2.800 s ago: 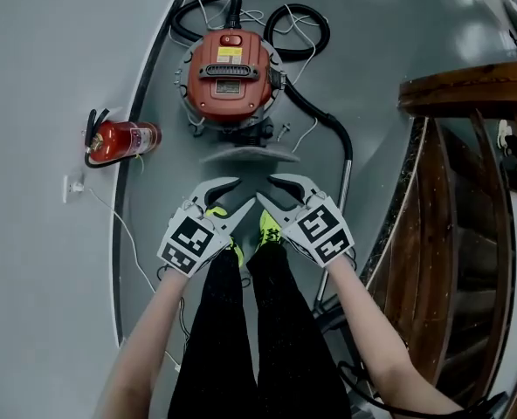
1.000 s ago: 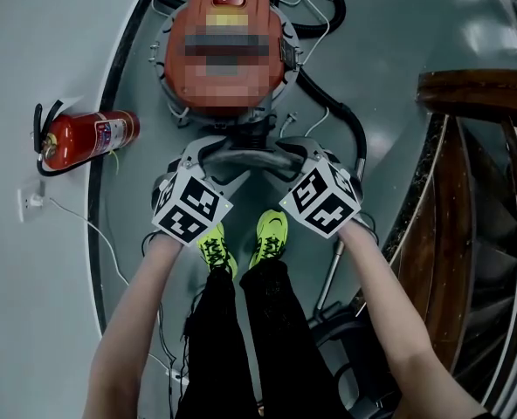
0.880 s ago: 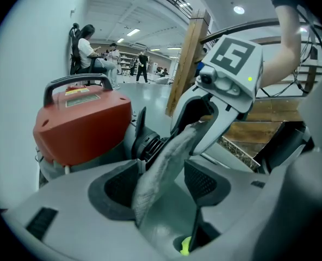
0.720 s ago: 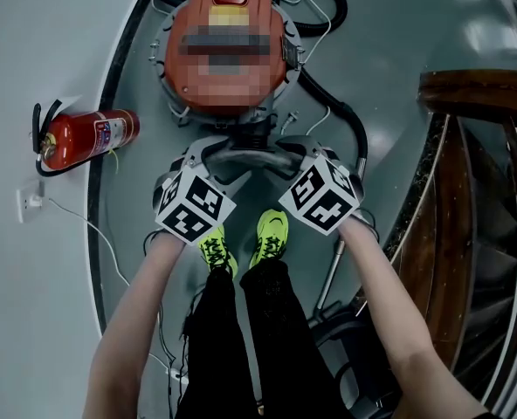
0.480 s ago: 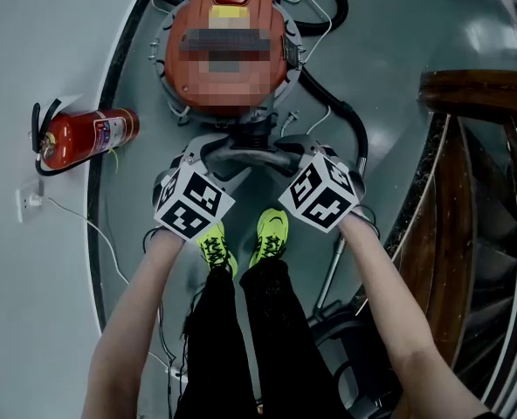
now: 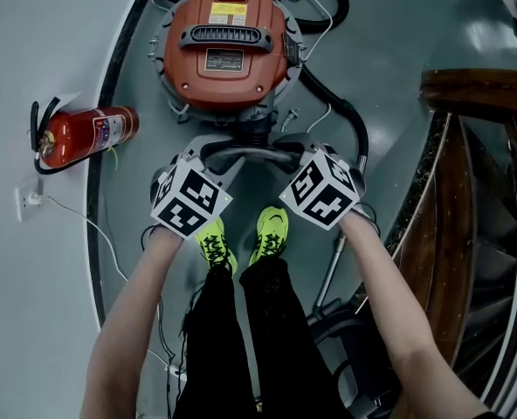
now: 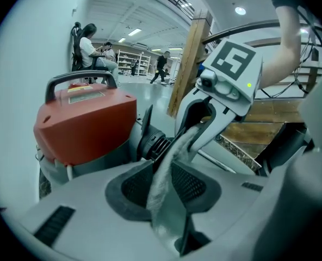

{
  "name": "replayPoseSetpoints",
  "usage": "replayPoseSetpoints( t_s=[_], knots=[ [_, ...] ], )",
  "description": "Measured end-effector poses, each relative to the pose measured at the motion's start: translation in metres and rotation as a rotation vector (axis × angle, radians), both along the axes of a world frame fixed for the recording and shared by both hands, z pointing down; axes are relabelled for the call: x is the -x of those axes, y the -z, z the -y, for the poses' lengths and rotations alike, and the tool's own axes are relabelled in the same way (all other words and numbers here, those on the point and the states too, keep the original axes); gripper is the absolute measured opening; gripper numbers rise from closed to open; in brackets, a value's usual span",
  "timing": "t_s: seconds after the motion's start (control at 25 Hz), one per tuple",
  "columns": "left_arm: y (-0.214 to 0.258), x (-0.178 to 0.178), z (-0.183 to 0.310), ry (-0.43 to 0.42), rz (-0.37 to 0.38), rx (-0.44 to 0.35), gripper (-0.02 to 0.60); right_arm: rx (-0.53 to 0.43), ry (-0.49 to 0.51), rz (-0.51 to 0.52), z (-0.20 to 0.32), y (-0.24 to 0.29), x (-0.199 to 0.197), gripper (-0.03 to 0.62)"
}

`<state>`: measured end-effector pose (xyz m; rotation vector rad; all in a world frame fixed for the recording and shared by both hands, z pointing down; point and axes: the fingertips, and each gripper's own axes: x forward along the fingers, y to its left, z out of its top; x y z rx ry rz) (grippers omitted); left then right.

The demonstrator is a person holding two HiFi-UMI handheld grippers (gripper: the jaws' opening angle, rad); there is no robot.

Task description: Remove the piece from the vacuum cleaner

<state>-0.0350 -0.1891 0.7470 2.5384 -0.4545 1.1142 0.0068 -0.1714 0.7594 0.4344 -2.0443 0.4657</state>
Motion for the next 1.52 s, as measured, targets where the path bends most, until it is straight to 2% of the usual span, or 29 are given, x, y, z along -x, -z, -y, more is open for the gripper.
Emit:
replayPoseSetpoints(
  t_s=[1.04, 1.24, 1.52],
  knots=[
    [0.0, 0.003, -0.003, 0.031, 0.004, 0.011, 0.084, -0.047, -0.015, -0.012, -0.002, 0.002, -0.001, 0.101],
    [0.0, 0.004, -0.01, 0.034, 0.002, 0.011, 0.081, -0.065, -0.013, -0.02, -0.008, 0.003, -0.001, 0.072],
    [0.001, 0.007, -0.012, 0.038, 0.019, 0.008, 0.077, -0.087, -0.013, -0.042, -0.009, 0.004, -0.002, 0.064]
  ],
)
